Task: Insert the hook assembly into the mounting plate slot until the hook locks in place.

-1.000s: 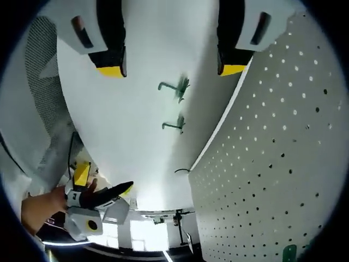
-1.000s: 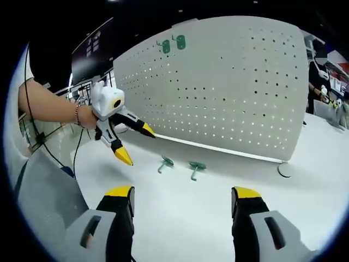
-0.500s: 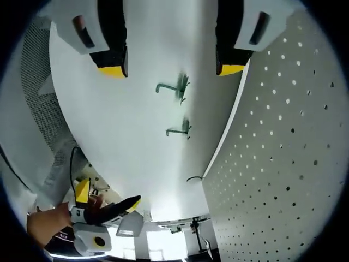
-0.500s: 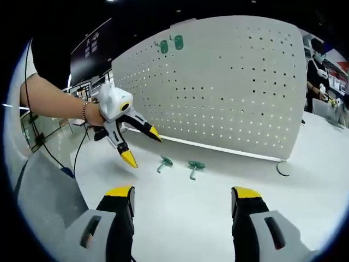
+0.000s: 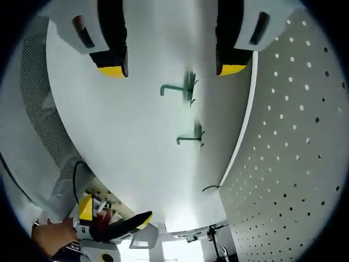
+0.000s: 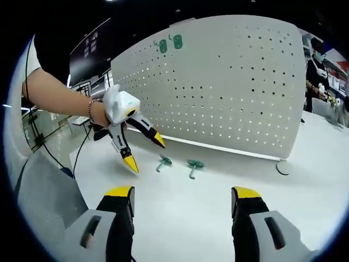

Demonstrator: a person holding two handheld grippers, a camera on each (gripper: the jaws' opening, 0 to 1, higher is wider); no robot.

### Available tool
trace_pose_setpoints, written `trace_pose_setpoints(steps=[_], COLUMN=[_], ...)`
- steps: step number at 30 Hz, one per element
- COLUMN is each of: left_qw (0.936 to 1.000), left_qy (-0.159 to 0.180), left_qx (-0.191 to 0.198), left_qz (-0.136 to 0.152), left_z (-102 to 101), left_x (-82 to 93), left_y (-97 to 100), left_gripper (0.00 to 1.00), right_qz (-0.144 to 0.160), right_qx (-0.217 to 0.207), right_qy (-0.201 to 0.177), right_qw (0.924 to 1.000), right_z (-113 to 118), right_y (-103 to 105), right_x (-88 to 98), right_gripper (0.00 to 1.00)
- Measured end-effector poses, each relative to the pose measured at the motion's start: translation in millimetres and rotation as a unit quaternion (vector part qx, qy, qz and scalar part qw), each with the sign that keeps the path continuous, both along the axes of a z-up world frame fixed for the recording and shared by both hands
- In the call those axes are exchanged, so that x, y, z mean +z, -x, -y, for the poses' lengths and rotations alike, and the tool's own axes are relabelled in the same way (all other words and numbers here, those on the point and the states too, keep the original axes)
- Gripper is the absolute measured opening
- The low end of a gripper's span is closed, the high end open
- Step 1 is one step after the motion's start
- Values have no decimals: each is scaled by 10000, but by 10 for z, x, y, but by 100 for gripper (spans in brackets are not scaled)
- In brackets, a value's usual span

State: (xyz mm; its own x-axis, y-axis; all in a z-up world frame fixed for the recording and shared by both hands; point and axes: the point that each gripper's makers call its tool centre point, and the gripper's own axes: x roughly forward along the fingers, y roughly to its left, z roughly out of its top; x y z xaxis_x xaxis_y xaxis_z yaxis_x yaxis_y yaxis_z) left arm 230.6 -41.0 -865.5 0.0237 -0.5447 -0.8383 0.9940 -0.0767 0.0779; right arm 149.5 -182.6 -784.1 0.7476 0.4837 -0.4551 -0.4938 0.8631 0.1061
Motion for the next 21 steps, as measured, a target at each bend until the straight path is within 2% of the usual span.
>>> trace_pose_setpoints(steps=[4,15,21], left_qw=[9998,9990,9987], left_qy=[-118,-362,-374], left_qx=[-94,-223,-167], left_qz=[-114,-159,-292], left_z=[4,18,53], left_x=[-50,-142,-171], left_y=[20,-23,-57], left_gripper=[67,65,66], right_qz=[15,17,10], right_qx=[-10,-38,-66], right_qy=[-17,-10,-27], right_qw=[10000,10000,10000], right_z=[-1,15,23], right_y=[-6,-9,-10], right_x=[12,14,19], right_gripper=[70,69,69])
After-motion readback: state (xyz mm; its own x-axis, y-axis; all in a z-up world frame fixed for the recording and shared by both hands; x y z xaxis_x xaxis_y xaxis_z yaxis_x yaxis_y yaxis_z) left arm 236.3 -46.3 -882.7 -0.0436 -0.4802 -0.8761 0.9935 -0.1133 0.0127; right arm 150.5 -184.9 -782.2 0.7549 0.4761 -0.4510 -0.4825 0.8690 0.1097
